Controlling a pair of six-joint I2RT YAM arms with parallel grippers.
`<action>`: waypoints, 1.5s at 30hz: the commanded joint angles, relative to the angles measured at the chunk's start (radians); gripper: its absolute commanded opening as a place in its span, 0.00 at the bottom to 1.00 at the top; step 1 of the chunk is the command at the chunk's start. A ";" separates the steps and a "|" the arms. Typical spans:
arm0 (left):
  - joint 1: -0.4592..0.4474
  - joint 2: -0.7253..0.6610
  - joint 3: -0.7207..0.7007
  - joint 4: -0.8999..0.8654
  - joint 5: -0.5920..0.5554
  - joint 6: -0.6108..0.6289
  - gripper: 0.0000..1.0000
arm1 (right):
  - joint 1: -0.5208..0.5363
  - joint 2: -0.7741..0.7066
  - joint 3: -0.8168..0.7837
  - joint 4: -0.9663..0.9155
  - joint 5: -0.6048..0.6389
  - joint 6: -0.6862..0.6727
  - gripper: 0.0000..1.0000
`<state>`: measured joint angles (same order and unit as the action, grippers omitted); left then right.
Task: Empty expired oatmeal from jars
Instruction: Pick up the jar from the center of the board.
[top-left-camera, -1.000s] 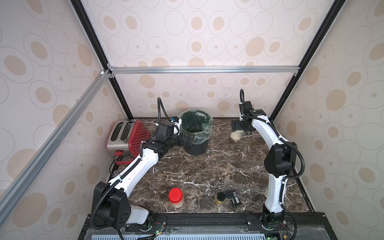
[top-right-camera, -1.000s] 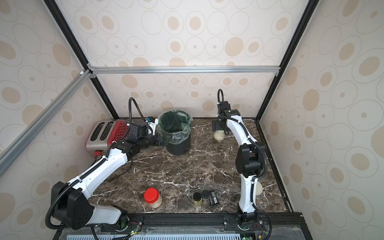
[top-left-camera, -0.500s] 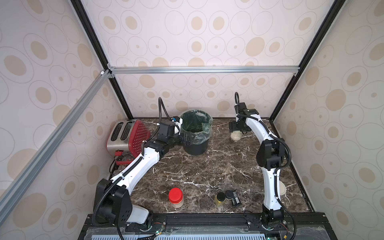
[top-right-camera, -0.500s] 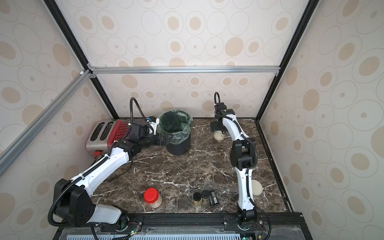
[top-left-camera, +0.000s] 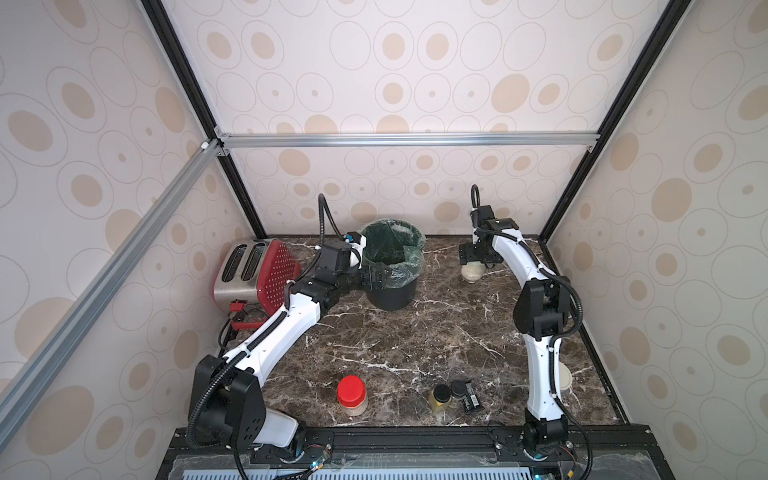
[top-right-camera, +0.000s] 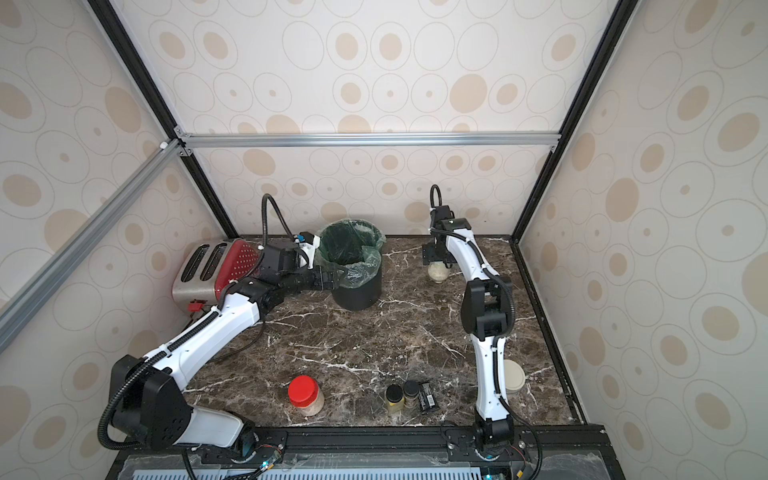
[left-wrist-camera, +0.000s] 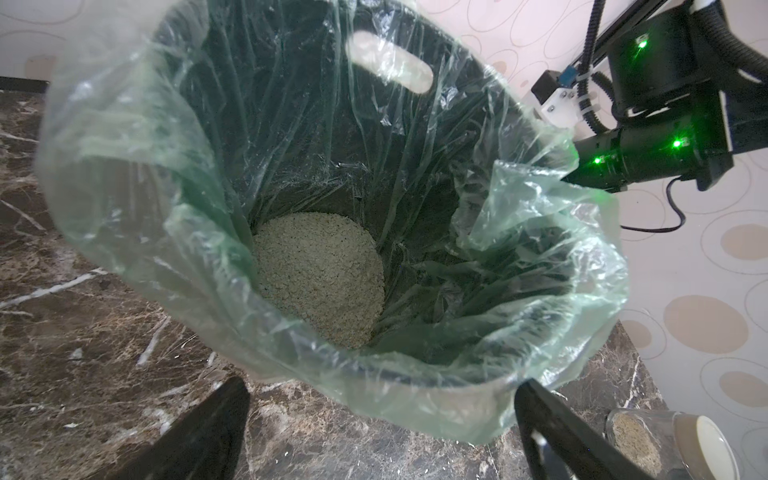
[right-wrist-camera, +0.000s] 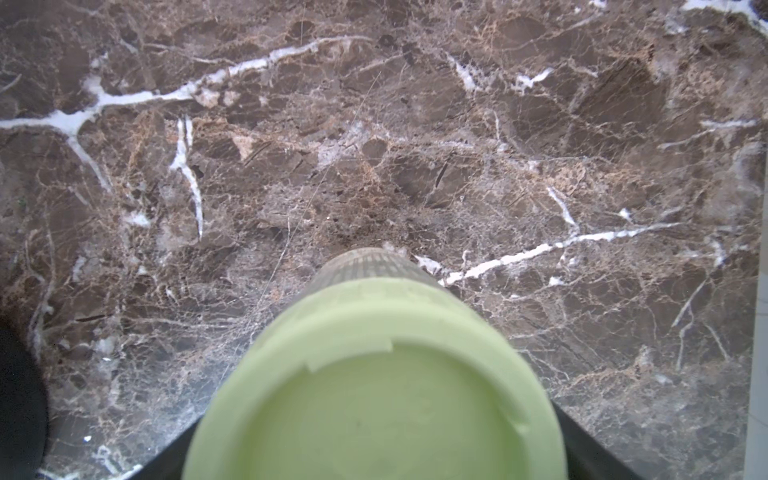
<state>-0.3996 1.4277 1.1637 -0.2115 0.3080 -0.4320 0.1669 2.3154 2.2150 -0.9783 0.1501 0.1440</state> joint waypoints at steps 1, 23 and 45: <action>-0.007 -0.010 0.037 0.017 -0.010 -0.001 0.99 | -0.007 -0.001 0.007 -0.008 -0.003 -0.004 0.94; -0.042 -0.042 -0.004 0.006 -0.075 0.073 0.99 | -0.014 -0.224 -0.149 -0.011 -0.175 0.056 0.56; -0.454 -0.170 -0.294 0.318 -0.354 0.383 0.99 | 0.239 -0.836 -0.779 0.188 -0.674 0.142 0.49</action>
<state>-0.8383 1.2694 0.8883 -0.0315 -0.0177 -0.1253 0.3801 1.5208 1.4204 -0.8722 -0.3962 0.2569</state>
